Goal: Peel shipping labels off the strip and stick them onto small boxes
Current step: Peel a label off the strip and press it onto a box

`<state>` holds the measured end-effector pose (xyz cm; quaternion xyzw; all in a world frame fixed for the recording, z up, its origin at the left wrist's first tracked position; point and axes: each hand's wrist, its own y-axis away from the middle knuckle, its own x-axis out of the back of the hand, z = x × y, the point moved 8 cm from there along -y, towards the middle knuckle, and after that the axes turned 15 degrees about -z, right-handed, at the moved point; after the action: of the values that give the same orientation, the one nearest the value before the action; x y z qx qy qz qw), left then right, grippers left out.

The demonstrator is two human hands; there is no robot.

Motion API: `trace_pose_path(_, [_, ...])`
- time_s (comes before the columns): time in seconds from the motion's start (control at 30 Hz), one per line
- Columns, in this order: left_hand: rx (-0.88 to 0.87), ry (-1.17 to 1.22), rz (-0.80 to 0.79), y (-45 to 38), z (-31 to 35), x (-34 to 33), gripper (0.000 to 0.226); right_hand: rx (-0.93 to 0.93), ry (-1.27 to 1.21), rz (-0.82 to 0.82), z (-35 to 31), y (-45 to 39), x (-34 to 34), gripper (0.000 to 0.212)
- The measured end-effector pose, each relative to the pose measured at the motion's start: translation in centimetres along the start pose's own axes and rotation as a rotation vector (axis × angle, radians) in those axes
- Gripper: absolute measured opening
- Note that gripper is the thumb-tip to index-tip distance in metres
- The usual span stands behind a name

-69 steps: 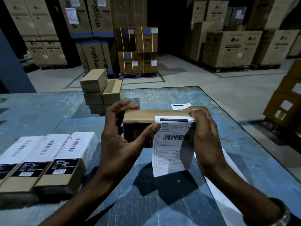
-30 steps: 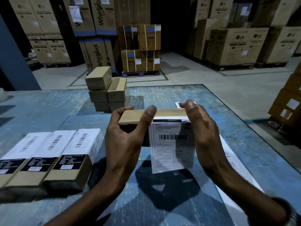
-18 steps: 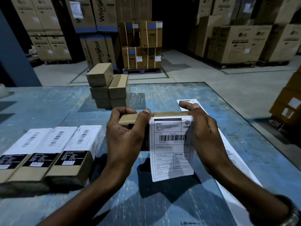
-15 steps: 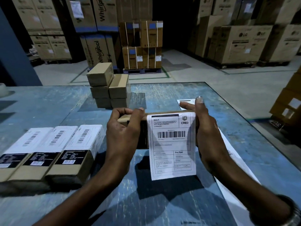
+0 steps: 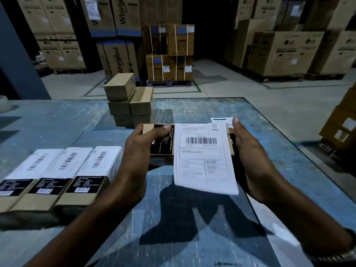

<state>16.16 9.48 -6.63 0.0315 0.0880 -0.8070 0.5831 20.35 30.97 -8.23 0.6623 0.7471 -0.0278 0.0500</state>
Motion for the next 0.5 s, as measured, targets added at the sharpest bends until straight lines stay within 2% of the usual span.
trace_pose_path(0.13, [0.082,0.054,-0.029,-0.6,-0.9,0.4,0.009,0.089,0.128,-0.058,-1.7,-0.2,0.2,0.058])
trace_pose_path(0.23, [0.091,0.051,-0.100,0.1,-0.9,-0.4,0.009,0.051,0.117,-0.148,-2.3,0.1,0.0,0.046])
trace_pose_path(0.27, [0.080,0.057,-0.128,0.1,-0.4,-0.9,0.014,0.020,0.105,-0.166,-1.9,-0.1,0.2,0.043])
trace_pose_path(0.3, [0.071,0.042,-0.168,-0.6,0.1,-1.2,0.027,-0.014,0.089,-0.170,-1.6,-0.1,0.2,0.039])
trace_pose_path(0.37, [0.019,-0.105,-0.234,-0.7,1.9,-1.8,0.082,-0.037,0.025,-0.132,-1.1,-0.2,0.6,0.034])
trace_pose_path(0.4, [-0.072,-0.232,-0.246,-1.3,2.8,-1.0,0.106,-0.045,-0.001,-0.117,-0.8,-0.2,0.9,0.032])
trace_pose_path(0.43, [-0.157,-0.358,-0.326,-1.3,3.4,-0.9,0.112,-0.054,-0.020,-0.105,-0.8,-0.2,1.0,0.030])
trace_pose_path(0.5, [-0.223,-0.627,-0.470,0.1,3.4,-2.4,0.089,-0.081,-0.038,-0.113,-0.6,-0.1,1.2,0.028])
